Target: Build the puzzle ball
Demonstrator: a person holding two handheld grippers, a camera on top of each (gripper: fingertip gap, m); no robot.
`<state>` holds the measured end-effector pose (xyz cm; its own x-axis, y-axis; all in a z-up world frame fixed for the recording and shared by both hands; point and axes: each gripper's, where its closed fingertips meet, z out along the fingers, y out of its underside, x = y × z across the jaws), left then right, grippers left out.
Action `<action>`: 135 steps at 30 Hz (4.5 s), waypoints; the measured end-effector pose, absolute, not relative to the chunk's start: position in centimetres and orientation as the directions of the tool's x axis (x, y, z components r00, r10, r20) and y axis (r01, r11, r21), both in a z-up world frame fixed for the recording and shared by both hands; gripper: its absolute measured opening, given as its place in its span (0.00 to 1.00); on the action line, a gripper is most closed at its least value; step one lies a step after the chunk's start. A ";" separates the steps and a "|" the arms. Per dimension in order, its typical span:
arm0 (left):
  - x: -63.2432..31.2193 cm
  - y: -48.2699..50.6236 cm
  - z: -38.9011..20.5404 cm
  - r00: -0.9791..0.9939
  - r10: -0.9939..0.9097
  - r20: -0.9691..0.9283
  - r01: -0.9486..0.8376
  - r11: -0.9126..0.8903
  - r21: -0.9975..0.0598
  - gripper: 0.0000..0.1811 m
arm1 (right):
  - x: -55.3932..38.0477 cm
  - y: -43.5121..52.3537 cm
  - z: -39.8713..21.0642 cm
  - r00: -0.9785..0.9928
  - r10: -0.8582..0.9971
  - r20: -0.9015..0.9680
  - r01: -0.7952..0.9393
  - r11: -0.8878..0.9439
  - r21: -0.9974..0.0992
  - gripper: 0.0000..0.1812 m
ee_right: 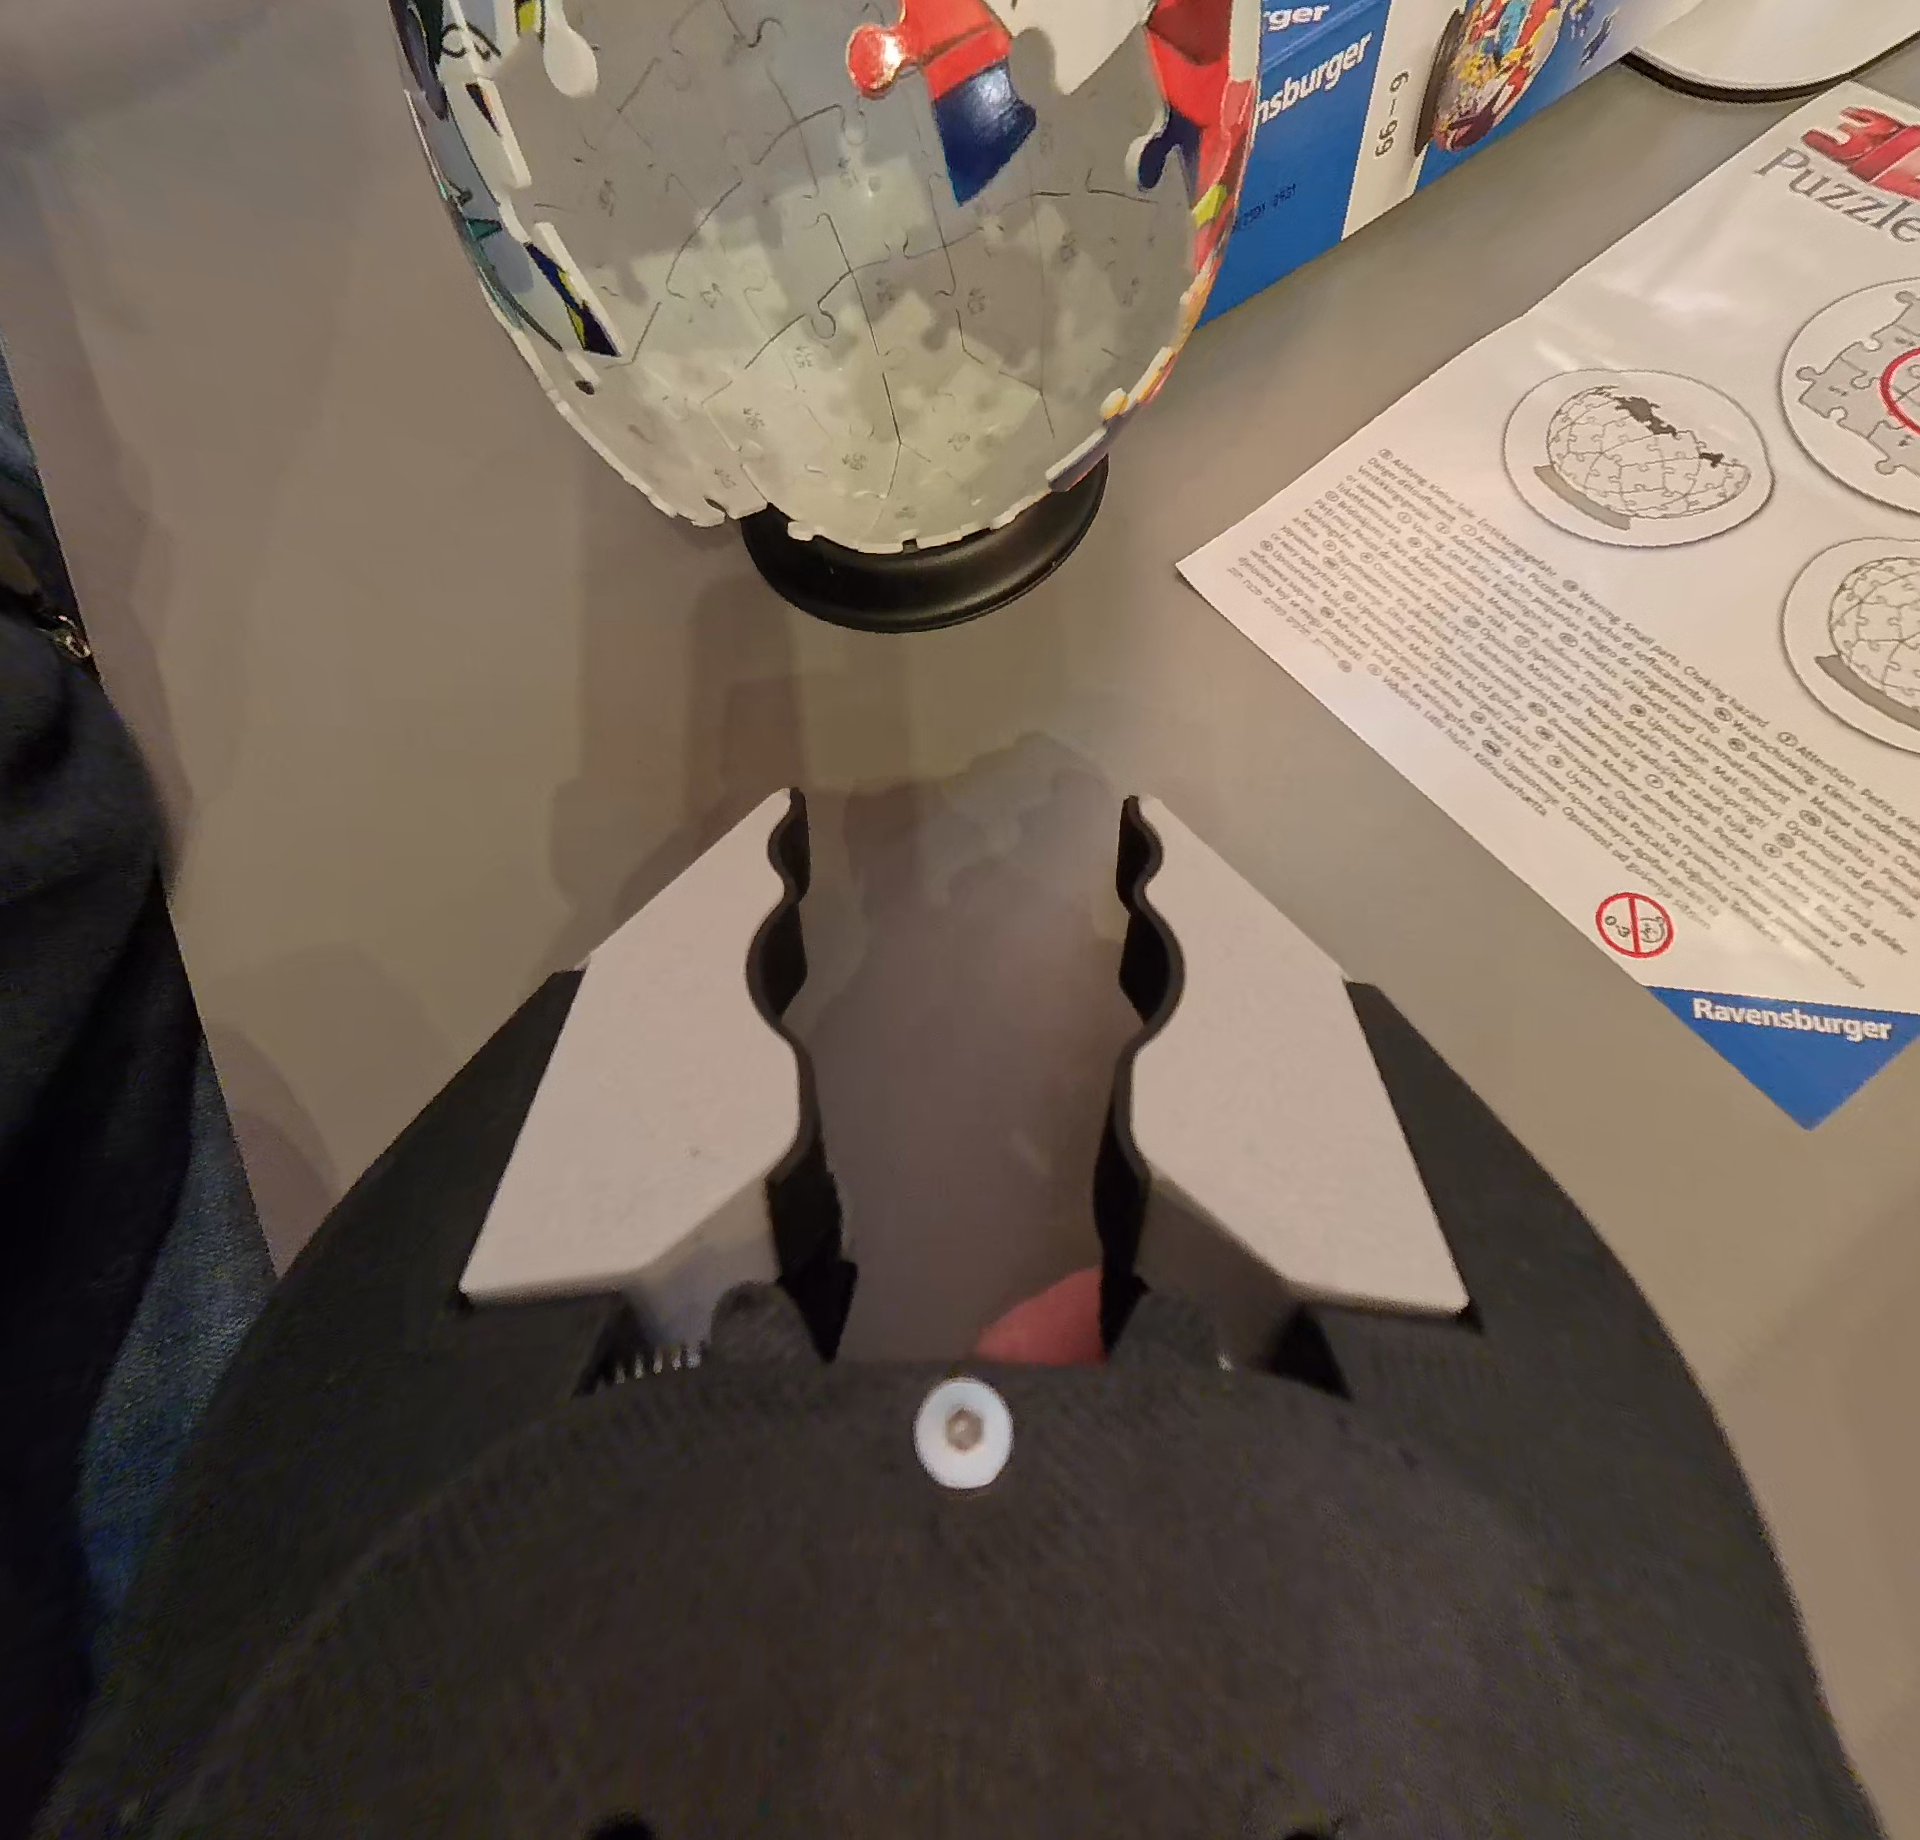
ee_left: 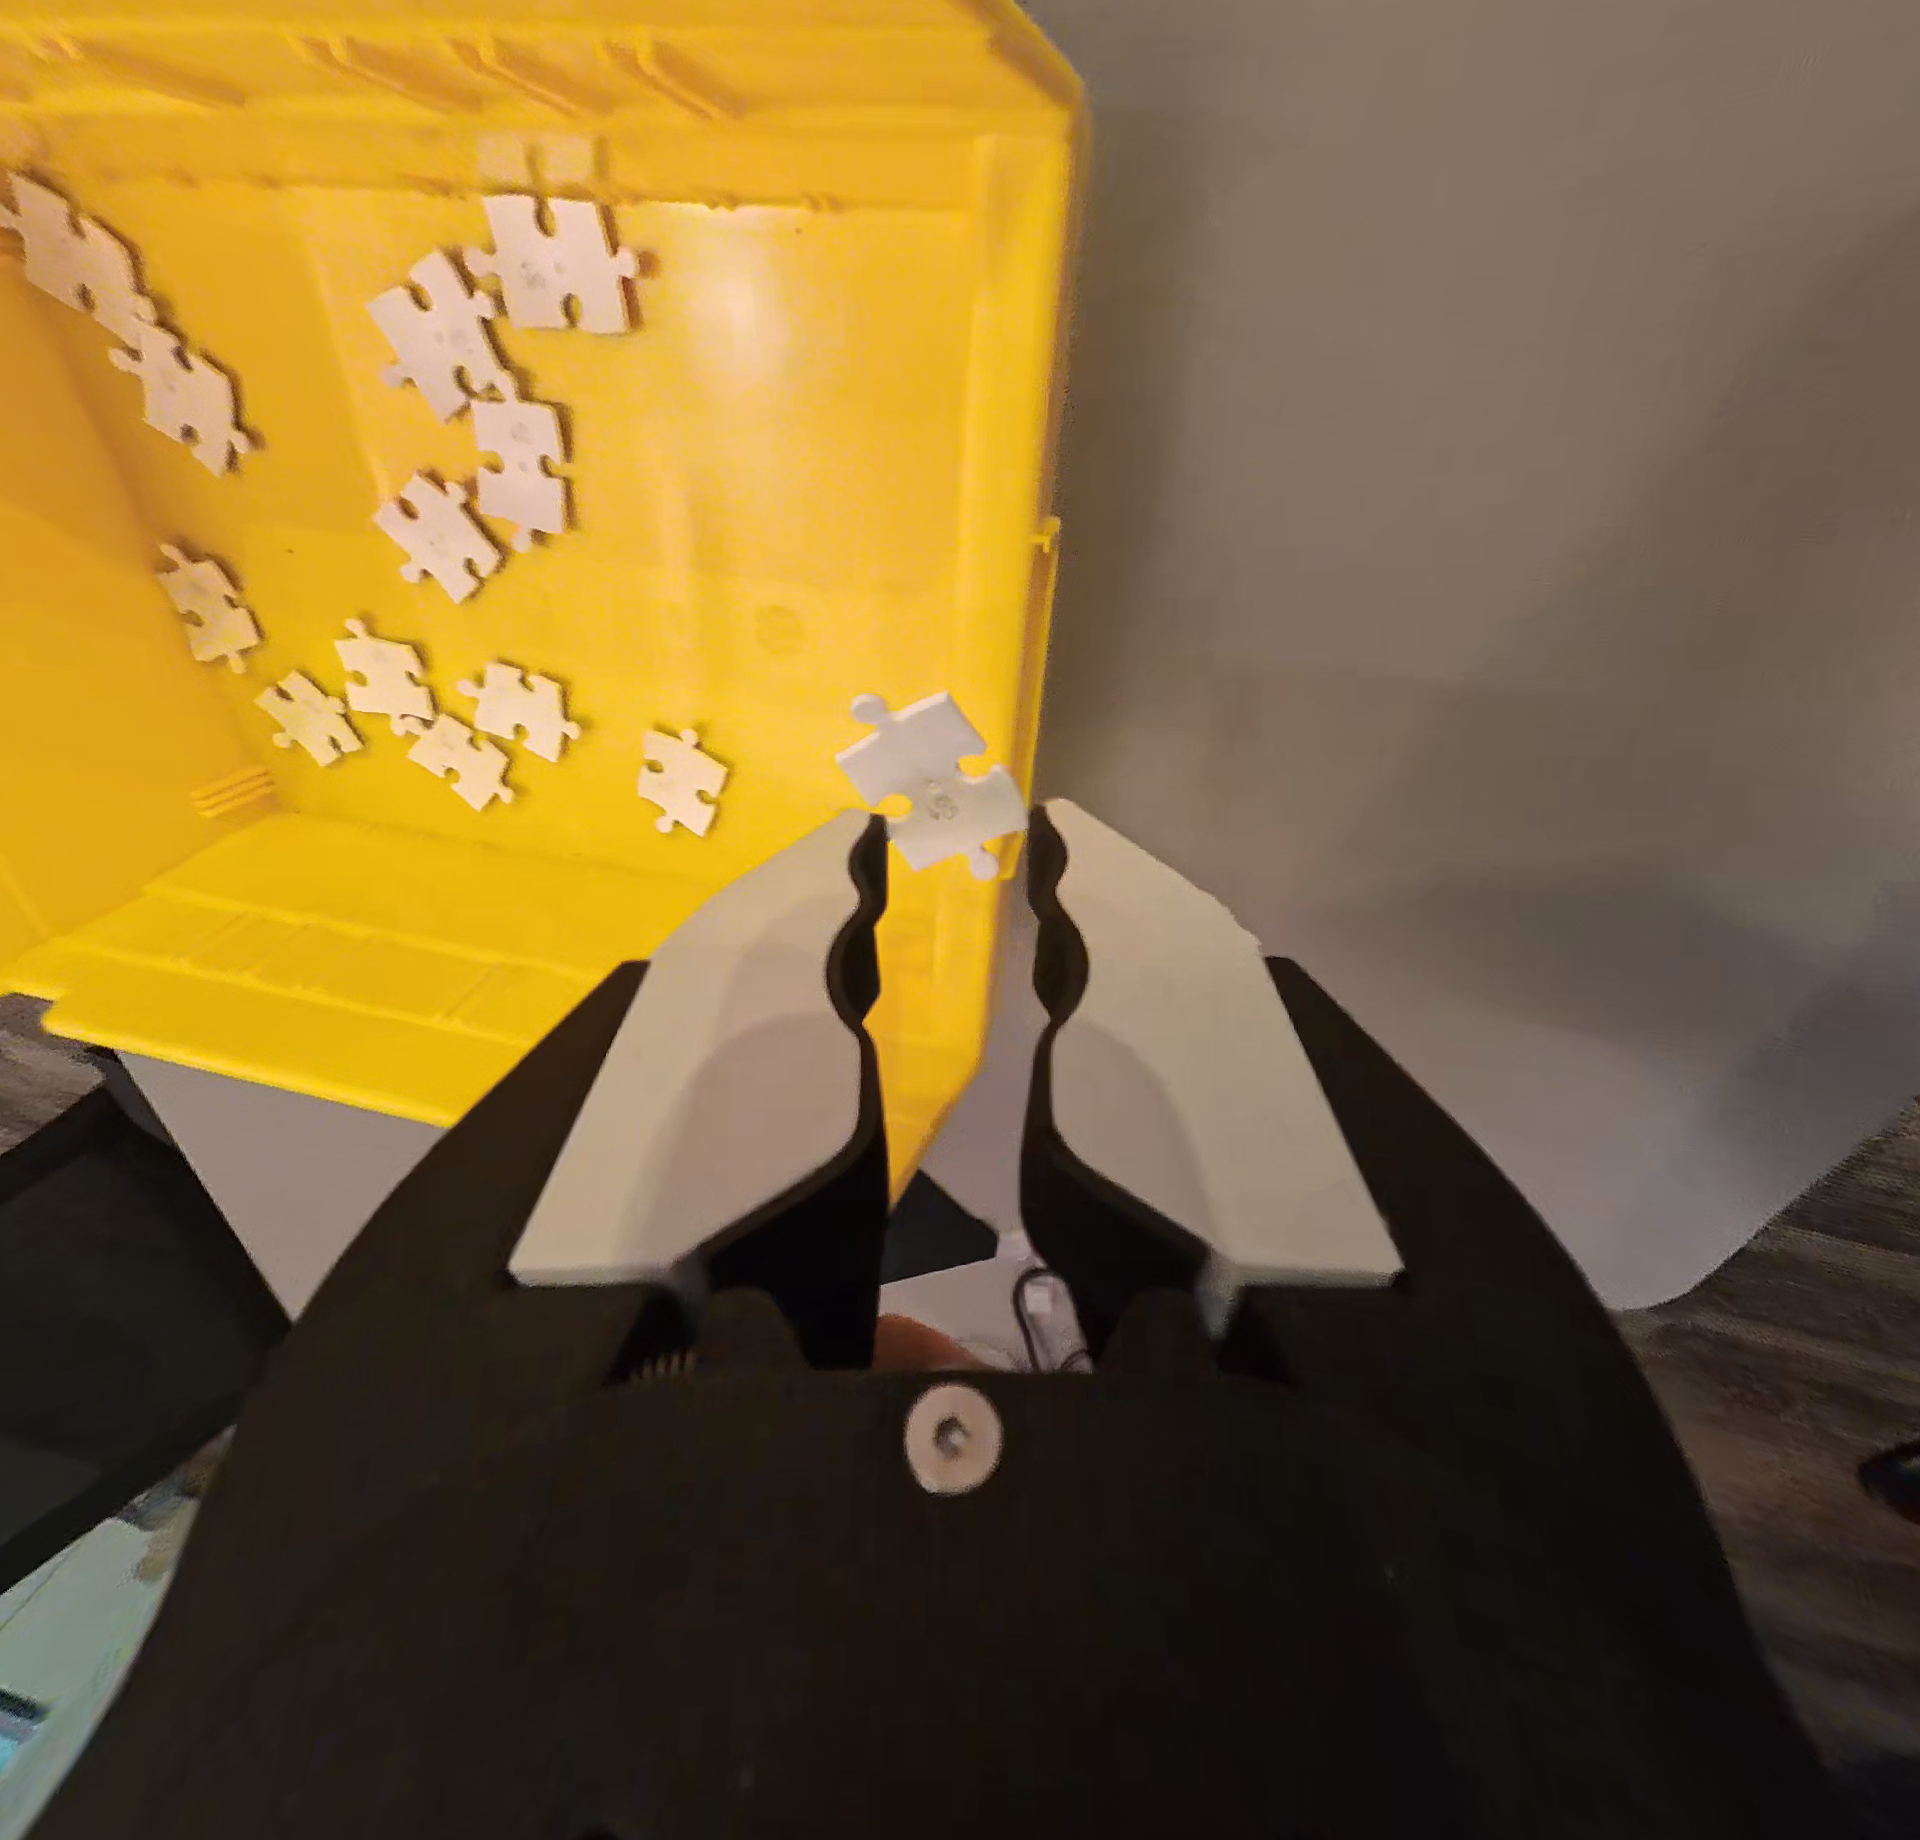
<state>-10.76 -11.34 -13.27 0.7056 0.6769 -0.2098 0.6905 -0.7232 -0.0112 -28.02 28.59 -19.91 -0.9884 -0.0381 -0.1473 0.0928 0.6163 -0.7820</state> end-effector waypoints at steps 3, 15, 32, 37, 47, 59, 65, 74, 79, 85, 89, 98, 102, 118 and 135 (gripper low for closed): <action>-10.4 -11.1 -13.9 0.662 0.729 -0.176 0.732 -0.679 -0.061 0.14 | -28.1 28.6 -19.9 -0.989 -0.033 -0.143 0.092 0.618 -0.781 0.32; -8.7 -0.2 -20.6 0.579 0.808 0.110 0.795 -0.530 -0.295 0.14 | -28.3 28.5 -20.3 -0.988 -0.016 -0.154 0.109 0.634 -0.765 0.30; -12.4 -6.6 -13.8 0.418 0.898 -0.136 0.750 -0.426 -0.507 0.24 | -28.6 28.5 -20.5 -0.986 0.006 -0.166 0.130 0.648 -0.751 0.28; -15.9 -13.3 -10.7 0.392 0.866 -0.310 0.724 -0.498 -0.477 0.24 | -28.8 28.5 -20.5 -0.985 0.021 -0.169 0.142 0.646 -0.750 0.26; -21.9 -17.4 -13.1 0.604 0.747 -0.277 0.675 -0.665 -0.320 0.20 | -29.1 28.5 -20.7 -0.981 0.043 -0.187 0.170 0.650 -0.740 0.23; -23.2 -16.6 -20.8 0.789 0.606 -0.107 0.597 -0.796 -0.103 0.22 | -29.4 28.4 -20.7 -0.975 0.060 -0.213 0.201 0.646 -0.737 0.20; -23.3 -16.4 -21.6 0.768 0.640 -0.039 0.633 -0.766 -0.114 0.14 | -29.5 28.4 -20.7 -0.974 0.065 -0.219 0.209 0.644 -0.736 0.20; -22.7 -16.3 -20.5 0.766 0.639 -0.068 0.628 -0.767 -0.133 0.02 | -29.6 28.3 -20.7 -0.971 0.071 -0.226 0.218 0.643 -0.734 0.19; -22.0 -16.0 -19.0 0.756 0.645 -0.115 0.620 -0.761 -0.189 0.01 | -29.8 28.3 -20.7 -0.971 0.080 -0.227 0.224 0.642 -0.733 0.19; -17.5 -9.7 -11.9 0.781 0.590 -0.202 0.502 -0.787 -0.359 0.01 | -29.9 28.3 -20.7 -0.970 0.087 -0.229 0.230 0.641 -0.733 0.18; -13.7 -2.5 -13.0 0.829 0.526 -0.190 0.419 -0.809 -0.413 0.01 | -29.8 28.3 -20.7 -0.971 0.081 -0.225 0.223 0.641 -0.734 0.19; -11.1 3.7 -21.0 0.787 0.617 -0.001 0.547 -0.698 -0.462 0.03 | -29.7 28.3 -20.6 -0.974 0.068 -0.214 0.207 0.637 -0.742 0.20; -12.0 2.5 -18.0 0.768 0.637 -0.069 0.533 -0.694 -0.485 0.07 | -29.7 28.3 -20.5 -0.975 0.066 -0.212 0.206 0.631 -0.748 0.20; -22.3 -24.2 -10.6 0.444 0.809 -0.385 0.766 -0.566 -0.305 0.19 | -29.7 28.3 -19.9 -0.976 0.066 -0.208 0.205 0.598 -0.775 0.20; -29.3 -29.0 -21.2 0.628 0.729 -0.272 0.774 -0.621 0.124 0.16 | -29.7 28.4 -19.5 -0.976 0.057 -0.211 0.205 0.579 -0.789 0.20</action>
